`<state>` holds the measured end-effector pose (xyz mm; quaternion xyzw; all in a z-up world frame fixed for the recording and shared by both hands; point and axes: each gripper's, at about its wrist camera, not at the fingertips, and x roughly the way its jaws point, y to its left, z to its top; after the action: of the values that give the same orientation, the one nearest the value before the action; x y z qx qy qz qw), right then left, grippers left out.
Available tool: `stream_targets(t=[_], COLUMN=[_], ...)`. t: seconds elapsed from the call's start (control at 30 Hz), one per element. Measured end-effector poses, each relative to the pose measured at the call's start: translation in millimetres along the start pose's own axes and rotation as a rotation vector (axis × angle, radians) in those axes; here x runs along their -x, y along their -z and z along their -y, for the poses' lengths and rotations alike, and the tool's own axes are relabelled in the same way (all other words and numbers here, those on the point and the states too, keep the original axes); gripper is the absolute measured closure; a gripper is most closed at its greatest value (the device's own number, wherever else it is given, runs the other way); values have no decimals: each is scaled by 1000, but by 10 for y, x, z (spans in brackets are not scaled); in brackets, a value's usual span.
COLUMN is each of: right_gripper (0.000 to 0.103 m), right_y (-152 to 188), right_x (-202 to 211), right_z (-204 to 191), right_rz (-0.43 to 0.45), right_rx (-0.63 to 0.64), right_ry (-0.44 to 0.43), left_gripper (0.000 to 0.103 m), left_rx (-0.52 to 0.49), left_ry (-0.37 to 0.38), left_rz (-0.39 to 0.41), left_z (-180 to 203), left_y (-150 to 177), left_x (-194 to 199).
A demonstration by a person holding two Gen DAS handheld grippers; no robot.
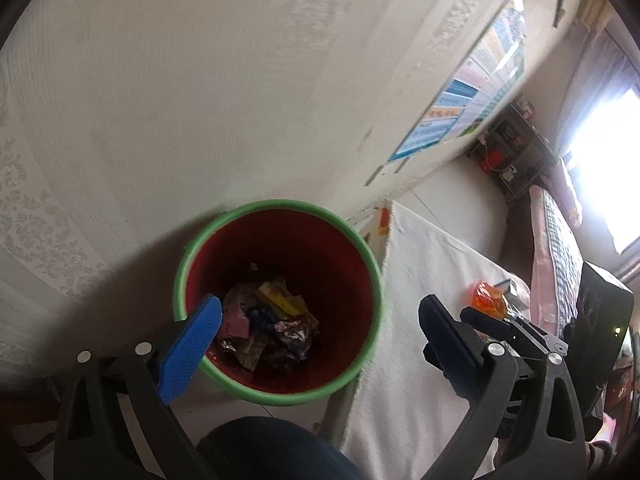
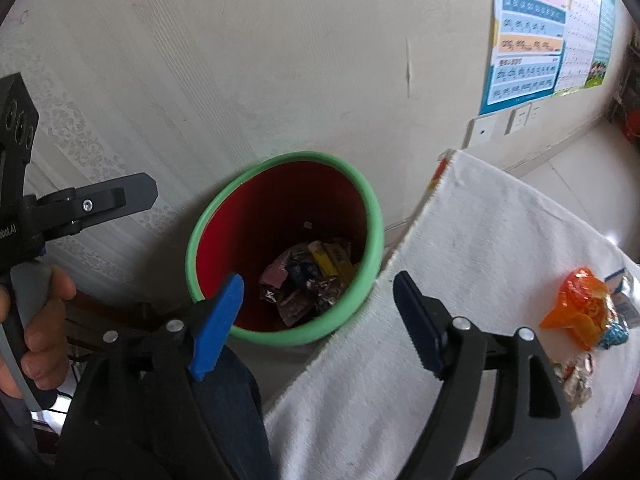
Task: Collect trash
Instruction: 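Open both tools to drop the brown box and blue wrapper, then move both open tools back over the crumpled wrappers on the table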
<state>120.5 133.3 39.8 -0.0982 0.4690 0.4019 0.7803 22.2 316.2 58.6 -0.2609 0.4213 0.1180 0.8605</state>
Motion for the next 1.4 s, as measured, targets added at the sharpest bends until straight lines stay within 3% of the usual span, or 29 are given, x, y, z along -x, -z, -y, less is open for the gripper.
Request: stream_targets(t=[0.27,0.7,1.13,1.4], right_gripper=[25,23,23,23], right_y=[242,748,1436,1597], right_x=[302,882,1278,1296], right_z=[240,949,1752,2073], right_rz=[31,87,84,76], right_rx=[-48,-172,-329,-391], right_ry=[21,108,206,231], left_gripper=[8,8,8,8], left_rx=[-91,-200,-324,-400], left_ry=[46,112,191,186], left_rz=[-8,-44,-131,-201], left_z=[529,1364,2284,2627], left_y=[96,335,702,828], left_x=[47,-84,-426,-752])
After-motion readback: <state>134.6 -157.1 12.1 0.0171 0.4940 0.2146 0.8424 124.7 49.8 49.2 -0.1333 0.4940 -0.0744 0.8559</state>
